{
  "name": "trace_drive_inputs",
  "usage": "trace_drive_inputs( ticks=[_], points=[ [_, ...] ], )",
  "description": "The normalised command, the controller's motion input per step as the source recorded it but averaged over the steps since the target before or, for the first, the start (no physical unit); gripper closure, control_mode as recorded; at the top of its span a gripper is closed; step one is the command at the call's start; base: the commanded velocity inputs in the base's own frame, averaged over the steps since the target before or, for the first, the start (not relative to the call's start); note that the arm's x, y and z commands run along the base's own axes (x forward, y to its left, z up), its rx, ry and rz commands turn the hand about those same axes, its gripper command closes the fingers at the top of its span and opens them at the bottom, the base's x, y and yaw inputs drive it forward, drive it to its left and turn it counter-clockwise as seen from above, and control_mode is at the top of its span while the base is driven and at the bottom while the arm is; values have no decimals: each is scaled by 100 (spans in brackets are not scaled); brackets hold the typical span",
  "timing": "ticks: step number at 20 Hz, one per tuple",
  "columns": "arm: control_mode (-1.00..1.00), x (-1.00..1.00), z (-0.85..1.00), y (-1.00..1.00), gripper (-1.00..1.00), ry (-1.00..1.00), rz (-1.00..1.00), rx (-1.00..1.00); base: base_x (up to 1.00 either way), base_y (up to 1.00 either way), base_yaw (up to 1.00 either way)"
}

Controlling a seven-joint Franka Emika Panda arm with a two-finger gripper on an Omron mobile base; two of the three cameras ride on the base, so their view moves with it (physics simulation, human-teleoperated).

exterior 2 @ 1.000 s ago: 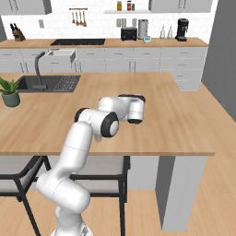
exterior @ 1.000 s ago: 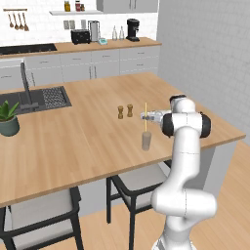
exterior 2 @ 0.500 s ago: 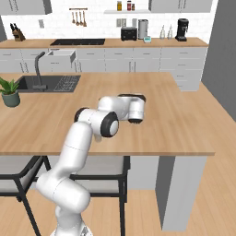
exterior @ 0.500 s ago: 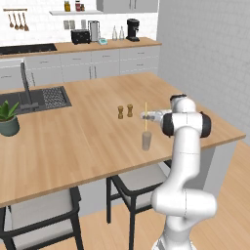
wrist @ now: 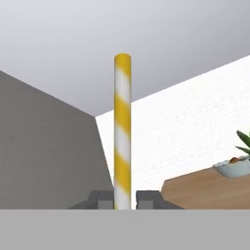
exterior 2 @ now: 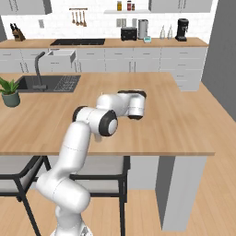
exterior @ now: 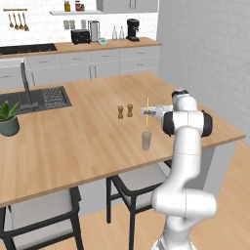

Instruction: Take a straw from the drawer in front and place it inside the glass cup on the dining counter.

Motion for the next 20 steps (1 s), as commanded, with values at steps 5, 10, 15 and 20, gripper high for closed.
trace_drive_inputs(
  ticks=[5, 10, 15, 20],
  points=[
    [-100, -60, -5, 0, 100, -12, 6, -4, 0, 0, 0],
    [-100, -41, 7, 0, 100, -8, 4, -1, 0, 0, 0],
    [-100, -3, 18, 0, 100, -1, 1, 0, 0, 0, 0],
    [-100, 0, 1, 2, 100, 0, 1, 0, 0, 0, 0]
  ],
)
